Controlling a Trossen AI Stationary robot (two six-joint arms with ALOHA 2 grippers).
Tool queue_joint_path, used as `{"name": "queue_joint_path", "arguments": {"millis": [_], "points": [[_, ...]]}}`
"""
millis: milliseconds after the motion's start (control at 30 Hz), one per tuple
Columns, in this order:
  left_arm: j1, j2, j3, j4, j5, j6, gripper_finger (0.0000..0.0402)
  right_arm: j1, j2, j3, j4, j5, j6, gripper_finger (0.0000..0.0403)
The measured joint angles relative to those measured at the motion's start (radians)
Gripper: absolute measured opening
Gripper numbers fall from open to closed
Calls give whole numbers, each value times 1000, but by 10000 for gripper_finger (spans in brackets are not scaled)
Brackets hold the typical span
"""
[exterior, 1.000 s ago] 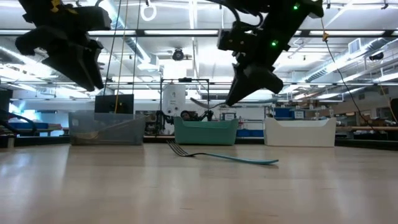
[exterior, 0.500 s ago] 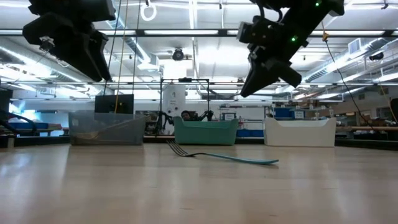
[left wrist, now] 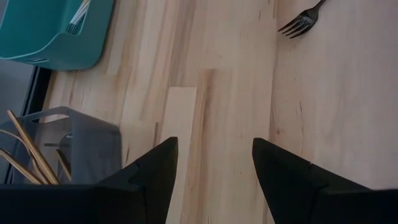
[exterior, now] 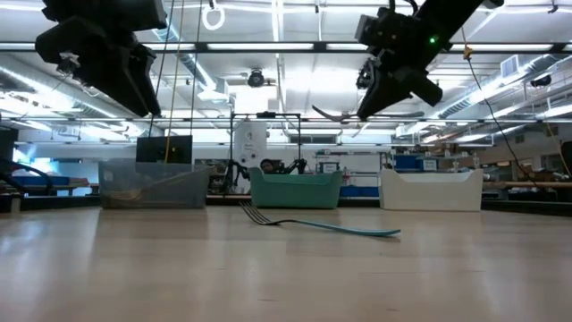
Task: Sort silverware by color (type)
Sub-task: Put the blue fork into the white bin
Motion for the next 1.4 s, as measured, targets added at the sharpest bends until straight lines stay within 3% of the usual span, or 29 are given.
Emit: {"name": "queue_joint_path", "arguments": {"millis": [1067,1400], "points": [[-3,1,0,15,1,-37,217,-211,-105,-1,-69,-8,-94,9],[-3,1,0,12,1,-40,217,-289,-194,-153,58,-11,-113,9]]}}
